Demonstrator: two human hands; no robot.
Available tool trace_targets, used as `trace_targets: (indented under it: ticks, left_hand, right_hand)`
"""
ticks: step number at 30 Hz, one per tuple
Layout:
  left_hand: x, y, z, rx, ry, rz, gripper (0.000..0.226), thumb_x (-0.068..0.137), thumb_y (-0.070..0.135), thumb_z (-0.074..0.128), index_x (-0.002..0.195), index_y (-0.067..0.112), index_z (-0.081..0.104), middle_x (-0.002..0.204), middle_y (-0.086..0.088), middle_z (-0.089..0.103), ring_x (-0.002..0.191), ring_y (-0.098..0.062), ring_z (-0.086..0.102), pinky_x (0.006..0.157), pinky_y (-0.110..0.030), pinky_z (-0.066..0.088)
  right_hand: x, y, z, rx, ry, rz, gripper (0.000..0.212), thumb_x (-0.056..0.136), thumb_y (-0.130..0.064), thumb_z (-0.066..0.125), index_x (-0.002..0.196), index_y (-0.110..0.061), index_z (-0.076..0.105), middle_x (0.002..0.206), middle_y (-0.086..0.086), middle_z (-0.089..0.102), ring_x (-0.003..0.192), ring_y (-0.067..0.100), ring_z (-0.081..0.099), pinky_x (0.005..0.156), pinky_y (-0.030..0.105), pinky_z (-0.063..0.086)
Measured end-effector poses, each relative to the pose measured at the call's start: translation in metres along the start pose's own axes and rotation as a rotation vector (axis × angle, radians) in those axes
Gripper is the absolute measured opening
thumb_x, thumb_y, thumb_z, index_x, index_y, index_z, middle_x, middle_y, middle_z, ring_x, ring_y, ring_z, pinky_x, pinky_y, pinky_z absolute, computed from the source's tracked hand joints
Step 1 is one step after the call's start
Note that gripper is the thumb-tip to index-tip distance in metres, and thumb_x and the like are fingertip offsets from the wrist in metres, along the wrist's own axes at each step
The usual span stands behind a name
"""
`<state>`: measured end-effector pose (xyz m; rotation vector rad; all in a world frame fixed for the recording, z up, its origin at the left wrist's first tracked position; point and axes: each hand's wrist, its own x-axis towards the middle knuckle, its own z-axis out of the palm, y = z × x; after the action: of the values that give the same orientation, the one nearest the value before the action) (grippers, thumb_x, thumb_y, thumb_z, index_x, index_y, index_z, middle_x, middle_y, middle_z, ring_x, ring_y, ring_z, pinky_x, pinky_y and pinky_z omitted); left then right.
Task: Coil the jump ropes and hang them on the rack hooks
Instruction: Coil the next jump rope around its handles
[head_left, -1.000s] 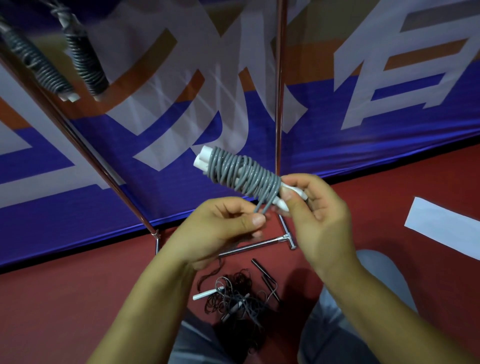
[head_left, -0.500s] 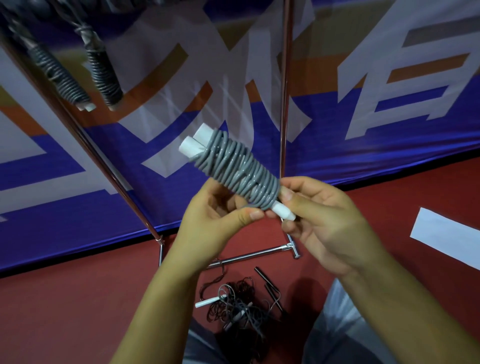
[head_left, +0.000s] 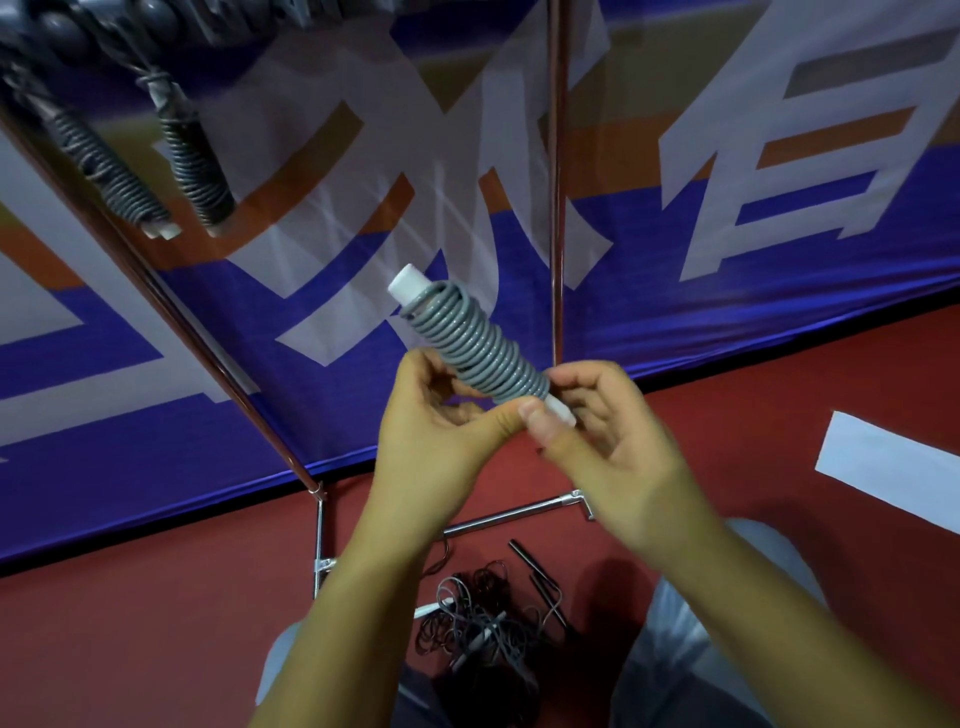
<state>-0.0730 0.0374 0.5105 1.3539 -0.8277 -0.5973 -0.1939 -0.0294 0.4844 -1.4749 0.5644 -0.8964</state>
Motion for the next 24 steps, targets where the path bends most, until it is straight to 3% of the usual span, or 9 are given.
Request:
trace_targets:
  ticks: [3,5,7,11,15,17,19,21,24]
  left_hand:
    - [-0.002,0.001,0.002,-0.102,0.033,-0.040,0.060,0.053,0.023,0.090,0.096,0.011,0.050,0.074,0.006,0.065,0.068,-0.014,0.062,0.054,-0.026,0.047]
    - [-0.004,0.001,0.004,-0.078,0.060,-0.039,0.057,0.054,0.026,0.086,0.095,0.009,0.049,0.071,0.005,0.063,0.063,-0.017,0.060,0.050,-0.029,0.044]
    - [-0.004,0.003,0.005,-0.043,0.102,-0.009,0.051,0.060,0.013,0.087,0.093,0.008,0.048,0.070,0.004,0.062,0.060,-0.012,0.060,0.048,-0.024,0.046]
    - [-0.001,0.004,0.006,0.069,0.142,-0.009,0.046,0.065,0.014,0.086,0.093,0.009,0.049,0.079,-0.005,0.060,0.062,-0.010,0.058,0.052,-0.022,0.047]
    - [0.001,0.002,0.000,0.093,0.111,-0.120,0.055,0.060,0.036,0.086,0.090,0.012,0.046,0.075,-0.002,0.058,0.053,-0.012,0.049,0.047,-0.026,0.038]
    - [0.003,0.002,-0.004,0.047,0.047,-0.177,0.052,0.064,0.036,0.084,0.089,0.014,0.044,0.072,-0.001,0.058,0.050,-0.011,0.048,0.046,-0.028,0.037]
    - [0.003,0.003,-0.006,-0.042,-0.034,-0.194,0.035,0.077,0.023,0.076,0.089,0.011,0.045,0.068,-0.004,0.058,0.050,-0.011,0.050,0.048,-0.025,0.038]
    - [0.001,0.007,-0.009,-0.144,-0.116,-0.221,0.016,0.084,0.009,0.063,0.090,0.008,0.048,0.065,-0.004,0.059,0.053,-0.012,0.056,0.050,-0.021,0.044]
    - [0.001,0.010,-0.017,-0.263,-0.253,-0.342,0.015,0.076,0.010,0.061,0.090,0.005,0.056,0.060,-0.007,0.061,0.052,-0.012,0.057,0.050,-0.019,0.047]
  right_hand:
    - [-0.003,0.009,0.001,-0.354,-0.013,-0.288,0.050,0.071,-0.044,0.070,0.114,-0.046,0.045,0.110,-0.021,0.059,0.104,0.001,0.060,0.086,0.014,0.048]
    - [-0.001,0.013,0.005,-0.497,0.046,-0.402,0.057,0.070,-0.034,0.070,0.120,-0.036,0.042,0.109,-0.023,0.053,0.100,-0.006,0.055,0.084,0.005,0.043]
    - [0.001,0.014,0.008,-0.540,0.096,-0.445,0.059,0.069,-0.018,0.072,0.118,-0.032,0.042,0.104,-0.017,0.054,0.094,-0.005,0.055,0.080,0.004,0.043]
    - [0.004,0.014,0.006,-0.449,0.120,-0.396,0.039,0.079,-0.031,0.064,0.114,-0.033,0.046,0.101,-0.010,0.063,0.093,0.011,0.067,0.077,0.032,0.056]
    - [0.005,0.016,0.007,-0.436,0.123,-0.380,0.030,0.085,-0.038,0.054,0.113,-0.030,0.052,0.105,-0.002,0.069,0.091,0.015,0.070,0.071,0.040,0.059]
    - [0.006,0.017,0.009,-0.399,0.137,-0.363,0.027,0.087,-0.037,0.054,0.112,-0.027,0.058,0.108,0.003,0.069,0.089,0.014,0.070,0.066,0.039,0.060]
    - [0.007,0.013,0.009,-0.314,0.171,-0.329,0.019,0.087,-0.034,0.058,0.106,-0.031,0.062,0.108,0.007,0.070,0.079,0.007,0.070,0.060,0.029,0.059]
    - [0.007,0.009,0.008,-0.178,0.219,-0.270,0.021,0.088,-0.022,0.065,0.101,-0.037,0.060,0.099,0.002,0.072,0.069,0.007,0.069,0.058,0.020,0.056]
    - [0.005,0.004,0.007,0.003,0.248,-0.180,0.027,0.088,-0.011,0.059,0.099,-0.036,0.062,0.087,-0.009,0.074,0.068,0.011,0.071,0.066,0.022,0.057]
